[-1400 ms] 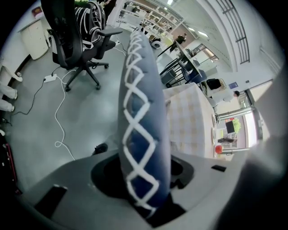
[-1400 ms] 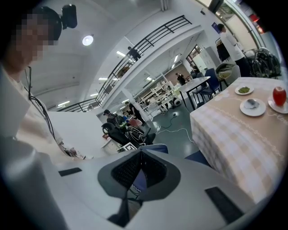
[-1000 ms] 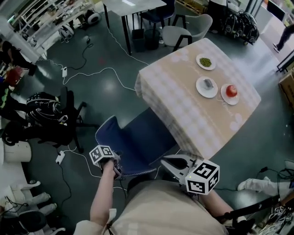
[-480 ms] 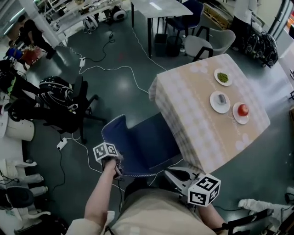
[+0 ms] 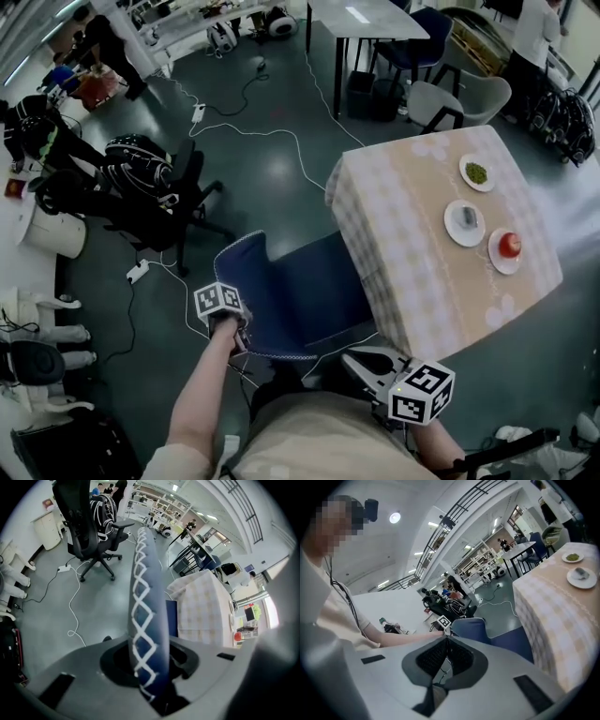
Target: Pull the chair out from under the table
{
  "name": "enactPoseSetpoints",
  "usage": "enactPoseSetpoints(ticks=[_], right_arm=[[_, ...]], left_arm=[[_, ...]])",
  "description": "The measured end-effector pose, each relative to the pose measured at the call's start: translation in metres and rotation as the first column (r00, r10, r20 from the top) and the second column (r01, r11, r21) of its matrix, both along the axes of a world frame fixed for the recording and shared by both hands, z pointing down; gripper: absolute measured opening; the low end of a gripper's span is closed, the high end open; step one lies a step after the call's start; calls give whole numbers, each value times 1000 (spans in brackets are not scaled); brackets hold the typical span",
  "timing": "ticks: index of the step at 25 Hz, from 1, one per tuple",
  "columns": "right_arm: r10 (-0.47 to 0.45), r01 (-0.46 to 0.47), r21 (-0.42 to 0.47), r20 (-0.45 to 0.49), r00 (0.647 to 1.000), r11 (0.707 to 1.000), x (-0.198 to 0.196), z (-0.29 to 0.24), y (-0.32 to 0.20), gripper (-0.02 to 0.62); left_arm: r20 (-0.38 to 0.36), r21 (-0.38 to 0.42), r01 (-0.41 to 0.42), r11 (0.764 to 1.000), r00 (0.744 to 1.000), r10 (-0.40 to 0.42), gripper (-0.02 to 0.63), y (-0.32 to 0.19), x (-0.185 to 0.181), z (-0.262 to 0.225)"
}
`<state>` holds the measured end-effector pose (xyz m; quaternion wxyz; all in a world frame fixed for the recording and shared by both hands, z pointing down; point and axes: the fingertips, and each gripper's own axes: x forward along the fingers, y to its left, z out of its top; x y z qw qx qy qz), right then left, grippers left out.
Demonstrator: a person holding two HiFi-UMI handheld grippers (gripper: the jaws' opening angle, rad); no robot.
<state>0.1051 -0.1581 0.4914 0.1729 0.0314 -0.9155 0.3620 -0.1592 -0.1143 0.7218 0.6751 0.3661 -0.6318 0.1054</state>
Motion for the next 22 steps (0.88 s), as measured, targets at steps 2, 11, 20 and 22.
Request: enactPoseSetpoints(ticks=[2, 11, 20, 22], right_arm=[[13, -13, 8, 5, 1000, 1000, -3, -3, -4, 9], [15, -16, 39, 7, 1000, 999, -47, -20, 16, 9], [-20, 20, 64, 1, 1000, 998, -67, -24, 21, 9], [-36, 36, 68, 1, 999, 997, -70, -24, 21, 9]], left_arm=[[-2, 1, -12, 1000, 1000, 12, 103, -5, -2, -2], [17, -1, -94, 996, 995, 94, 98, -10, -32, -7], [46, -4, -103, 995, 994, 103, 98, 22, -51, -3], [52, -2, -95, 996, 994, 95, 98, 25, -53, -3]])
